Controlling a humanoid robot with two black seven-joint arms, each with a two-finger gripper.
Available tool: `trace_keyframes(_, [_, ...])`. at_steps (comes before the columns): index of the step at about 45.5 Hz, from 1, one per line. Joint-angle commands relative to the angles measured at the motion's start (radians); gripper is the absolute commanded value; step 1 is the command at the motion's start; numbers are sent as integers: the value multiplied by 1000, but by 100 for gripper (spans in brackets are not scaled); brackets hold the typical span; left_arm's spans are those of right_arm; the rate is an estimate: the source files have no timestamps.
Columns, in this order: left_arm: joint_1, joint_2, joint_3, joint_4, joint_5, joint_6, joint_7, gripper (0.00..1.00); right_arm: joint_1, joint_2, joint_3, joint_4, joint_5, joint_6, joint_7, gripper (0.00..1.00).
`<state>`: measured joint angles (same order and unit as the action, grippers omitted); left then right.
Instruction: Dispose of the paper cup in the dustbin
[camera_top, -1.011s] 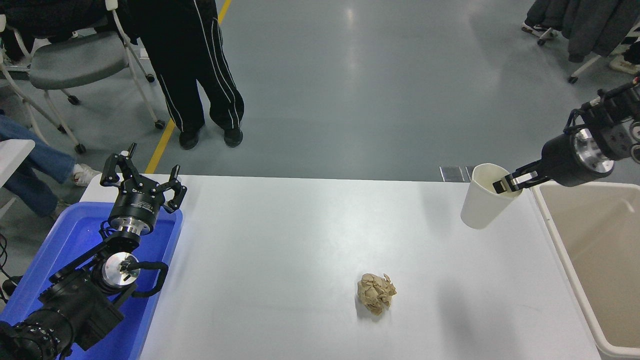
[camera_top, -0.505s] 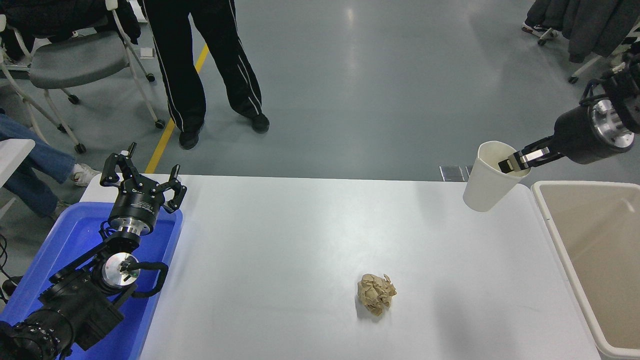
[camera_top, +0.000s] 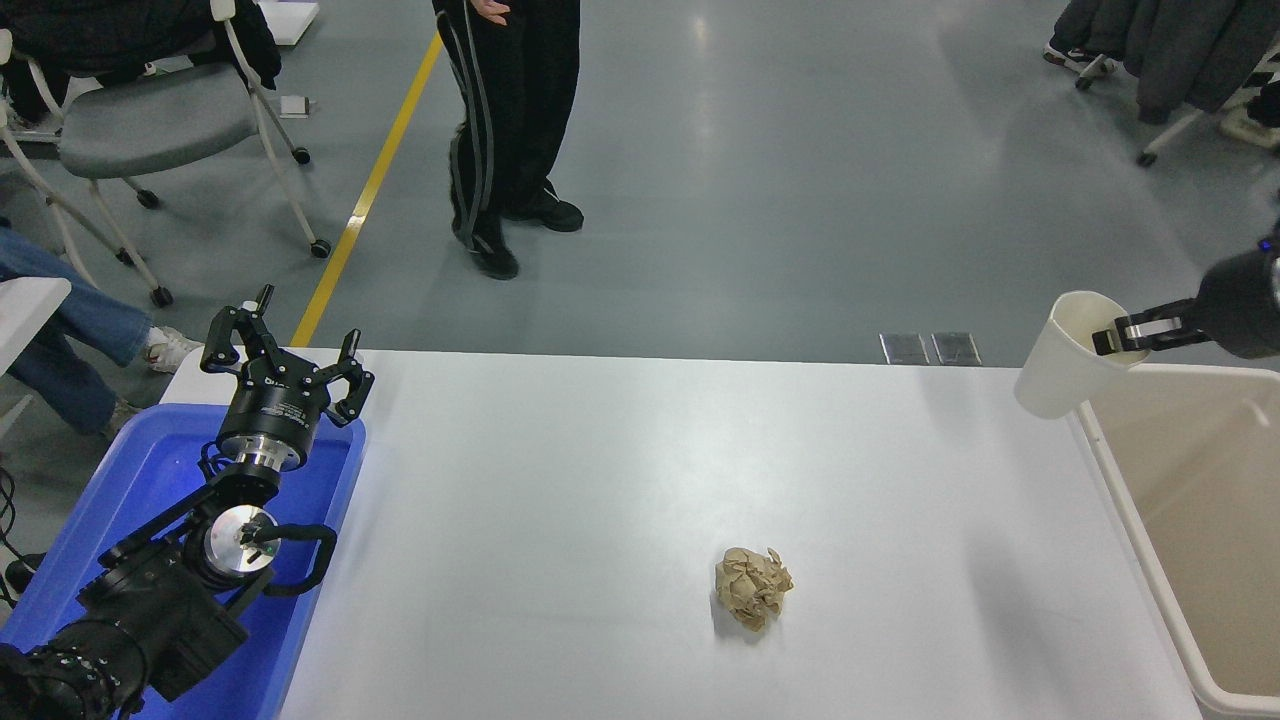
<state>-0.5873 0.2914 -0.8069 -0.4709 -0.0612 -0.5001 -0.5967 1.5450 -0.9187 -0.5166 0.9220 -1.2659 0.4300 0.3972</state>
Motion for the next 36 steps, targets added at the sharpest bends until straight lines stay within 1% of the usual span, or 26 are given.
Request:
trace_keyframes(1, [0,0,0,0,0,0,0,100,-114,-9,12,-140,60,-86,0,0])
trace_keyframes(9, [0,0,0,0,0,0,0,100,-163,1,24,-262,91,-99,8,0])
trace_keyframes(16, [0,0,0,0,0,0,0,100,-273,27,67,-379,169,-109,8,0])
trace_keyframes(21, [0,0,0,0,0,0,0,100,-321,75,79,-471,203,-126,8,0])
trace_keyframes(25, [0,0,0,0,0,0,0,100,-400,104,81,-566,261,-154,6,0])
trace_keyframes(30, [0,0,0,0,0,0,0,100,-509,178,69,-719,368,-169,6,0])
trace_keyframes(36, [0,0,0,0,0,0,0,100,-646,308,79,-934,451,-174,6,0])
